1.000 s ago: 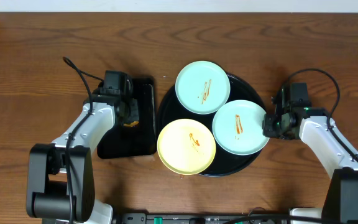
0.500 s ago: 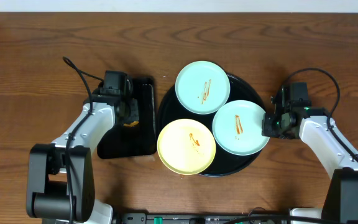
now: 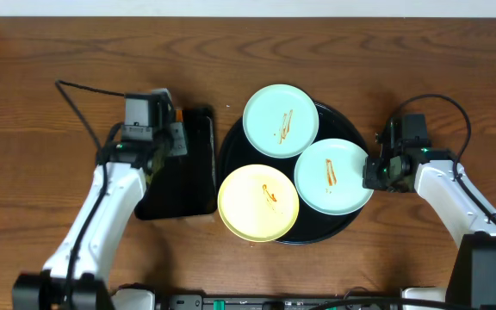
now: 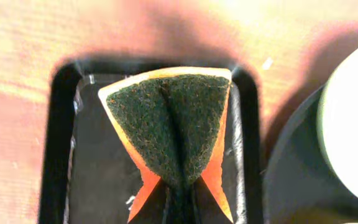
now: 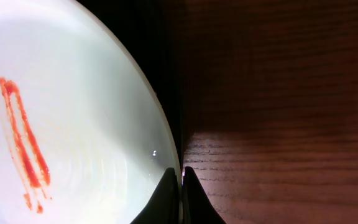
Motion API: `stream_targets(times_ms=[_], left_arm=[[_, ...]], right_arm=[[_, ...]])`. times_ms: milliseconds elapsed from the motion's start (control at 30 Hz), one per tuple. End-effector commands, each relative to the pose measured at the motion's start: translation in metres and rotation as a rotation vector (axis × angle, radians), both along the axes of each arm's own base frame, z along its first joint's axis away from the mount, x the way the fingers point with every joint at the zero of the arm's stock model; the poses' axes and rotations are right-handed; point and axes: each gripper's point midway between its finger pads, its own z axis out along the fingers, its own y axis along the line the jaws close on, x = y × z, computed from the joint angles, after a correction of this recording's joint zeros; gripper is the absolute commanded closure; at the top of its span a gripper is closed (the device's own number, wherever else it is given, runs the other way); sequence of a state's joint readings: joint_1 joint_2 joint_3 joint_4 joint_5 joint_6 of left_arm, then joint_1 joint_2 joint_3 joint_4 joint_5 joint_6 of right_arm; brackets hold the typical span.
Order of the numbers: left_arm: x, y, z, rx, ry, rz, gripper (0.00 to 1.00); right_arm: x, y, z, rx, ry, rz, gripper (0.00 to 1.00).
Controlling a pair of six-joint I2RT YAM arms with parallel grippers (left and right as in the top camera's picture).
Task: Clean dirty plates on tray and stack at the side
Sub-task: 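Grasp the green-orange sponge with the left gripper and lift it, then carry the sponge with the left gripper onto the right green plate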
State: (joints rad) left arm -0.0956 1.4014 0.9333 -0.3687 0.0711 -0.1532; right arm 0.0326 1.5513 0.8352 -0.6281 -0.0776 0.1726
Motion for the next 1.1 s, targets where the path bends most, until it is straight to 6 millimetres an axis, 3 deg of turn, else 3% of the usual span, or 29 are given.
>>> stream_targets(times_ms=[0,400,567,700,967,1067], left_arm=[[0.009,0.000,0.040,0.001,-0.130,0.002,0.92],[-0.005,0.002,0.101,-0.017,-0.301,0.003,0.93],[-0.005,0.002,0.097,-0.016,-0.290,0.003,0.93],[-0.002,0.001,0.075,-0.025,-0.217,0.019,0.93],[-0.016,-0.017,-0.019,-0.169,0.144,0.088,0.93],[-0.027,-0.025,-0.042,-0.218,0.253,0.098,0.93]], right_arm=[[0.005,-0.005,0.003,-0.018,-0.012,-0.006,0.99],[0.006,-0.005,0.003,-0.018,-0.015,-0.006,0.99],[0.006,-0.005,0.003,-0.018,-0.016,-0.006,0.99],[0.006,-0.005,0.003,-0.018,-0.016,-0.006,0.99],[0.006,-0.005,0.003,-0.018,-0.016,-0.006,0.99],[0.006,-0.005,0.003,-0.018,-0.016,-0.006,0.99]])
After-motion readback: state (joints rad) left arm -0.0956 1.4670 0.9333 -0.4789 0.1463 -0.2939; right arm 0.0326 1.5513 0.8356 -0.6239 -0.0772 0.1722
